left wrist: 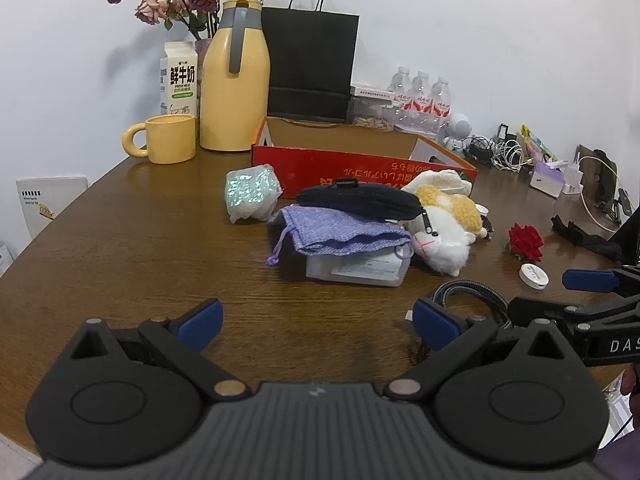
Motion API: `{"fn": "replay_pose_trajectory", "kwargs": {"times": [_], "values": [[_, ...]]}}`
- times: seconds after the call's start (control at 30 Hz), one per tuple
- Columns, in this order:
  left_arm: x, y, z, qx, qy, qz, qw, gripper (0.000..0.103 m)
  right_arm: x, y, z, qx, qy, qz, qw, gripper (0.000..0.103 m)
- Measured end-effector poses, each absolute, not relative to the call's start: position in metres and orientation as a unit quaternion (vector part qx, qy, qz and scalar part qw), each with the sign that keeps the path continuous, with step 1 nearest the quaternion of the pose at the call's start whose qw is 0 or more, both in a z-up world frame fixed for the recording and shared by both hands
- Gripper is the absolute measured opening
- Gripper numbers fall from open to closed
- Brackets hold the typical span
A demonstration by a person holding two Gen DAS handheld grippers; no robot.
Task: Organize objects
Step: 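Grasp the braided cable with the right gripper while the left gripper grasps the clear plastic bag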
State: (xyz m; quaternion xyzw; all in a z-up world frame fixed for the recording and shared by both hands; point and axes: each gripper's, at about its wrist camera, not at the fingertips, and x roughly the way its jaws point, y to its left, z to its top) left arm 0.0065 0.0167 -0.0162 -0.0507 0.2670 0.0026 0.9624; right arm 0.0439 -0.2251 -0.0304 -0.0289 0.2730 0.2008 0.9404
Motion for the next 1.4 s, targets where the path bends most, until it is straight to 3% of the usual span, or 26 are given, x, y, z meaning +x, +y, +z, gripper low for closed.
{"fn": "replay_pose_trajectory", "kwargs": {"times": [0.73, 0.9, 1.0, 1.4], "values": [[0.011, 0.045, -0.024, -0.077, 0.281, 0.03, 0.956, 0.103, 0.085, -0.184, -0.061, -0.098, 0.346, 0.252, 0.898, 0.103], [0.013, 0.049, -0.025, -0.083, 0.285, 0.033, 0.954, 0.103, 0.09, -0.185, -0.063, -0.094, 0.344, 0.261, 0.897, 0.103], [0.014, 0.05, -0.025, -0.084, 0.285, 0.033, 0.954, 0.103, 0.088, -0.186, -0.062, -0.092, 0.336, 0.269, 0.898, 0.093], [0.024, 0.057, -0.01, -0.087, 0.267, 0.043, 0.959, 0.103, 0.083, -0.207, -0.044, -0.074, 0.298, 0.254, 0.917, 0.092]]}}
